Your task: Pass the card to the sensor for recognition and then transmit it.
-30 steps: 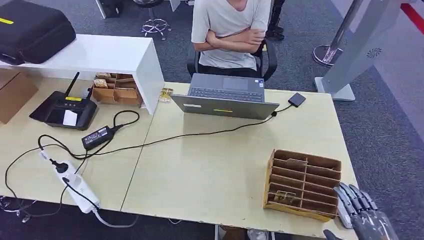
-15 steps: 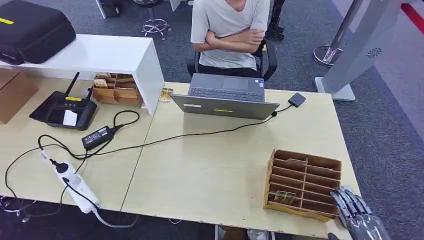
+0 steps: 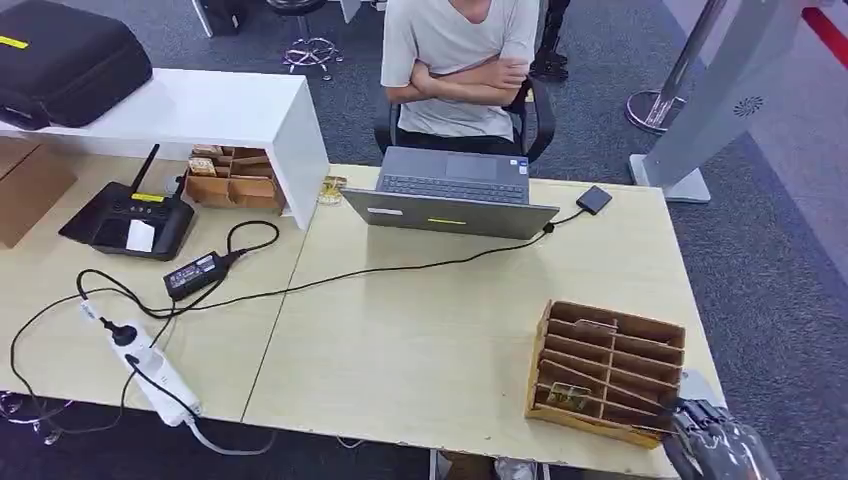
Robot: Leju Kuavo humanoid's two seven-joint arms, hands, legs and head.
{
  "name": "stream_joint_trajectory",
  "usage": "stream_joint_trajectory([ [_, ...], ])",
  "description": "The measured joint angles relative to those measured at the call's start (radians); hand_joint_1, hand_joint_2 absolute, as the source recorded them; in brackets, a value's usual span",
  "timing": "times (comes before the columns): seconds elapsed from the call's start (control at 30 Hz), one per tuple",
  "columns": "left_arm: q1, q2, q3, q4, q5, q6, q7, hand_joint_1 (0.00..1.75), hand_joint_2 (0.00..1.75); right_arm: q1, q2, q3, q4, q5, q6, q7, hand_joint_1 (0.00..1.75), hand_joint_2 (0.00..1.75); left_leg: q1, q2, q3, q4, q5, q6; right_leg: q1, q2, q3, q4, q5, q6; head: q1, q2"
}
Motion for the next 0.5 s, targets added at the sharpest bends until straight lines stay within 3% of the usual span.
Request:
stream_joint_trajectory([
  [0.2, 0.000, 0.000, 0.000, 0.000, 0.000, 0.000, 0.000, 0.00, 1.75, -0.009, 0.002, 0.000, 0.000, 0.000, -0.002, 0.000, 1.75, 1.75, 0.000, 0.000, 0.000, 0.000, 0.000, 0.000, 0.000, 0.000, 0.000, 0.000, 0.000, 0.000, 0.000, 0.000],
  [0.43, 0.000, 0.000, 0.000, 0.000, -0.004, 0.003, -0.002, 0.00, 1.75, -0.012, 0.003, 0.004, 0.001, -0.001, -0.008, -0.008, 1.59, 1.75, 0.000, 0.000, 0.000, 0.000, 0.000, 0.000, 0.000, 0.000, 0.000, 0.000, 0.000, 0.000, 0.000, 0.000],
  [0.5, 0.000, 0.000, 0.000, 0.000, -0.006, 0.033, -0.017, 0.00, 1.75, -0.011, 0.004, 0.005, 0.000, -0.001, -0.009, -0.006, 1.59, 1.75, 0.000, 0.000, 0.000, 0.000, 0.000, 0.000, 0.000, 0.000, 0.000, 0.000, 0.000, 0.000, 0.000, 0.000],
])
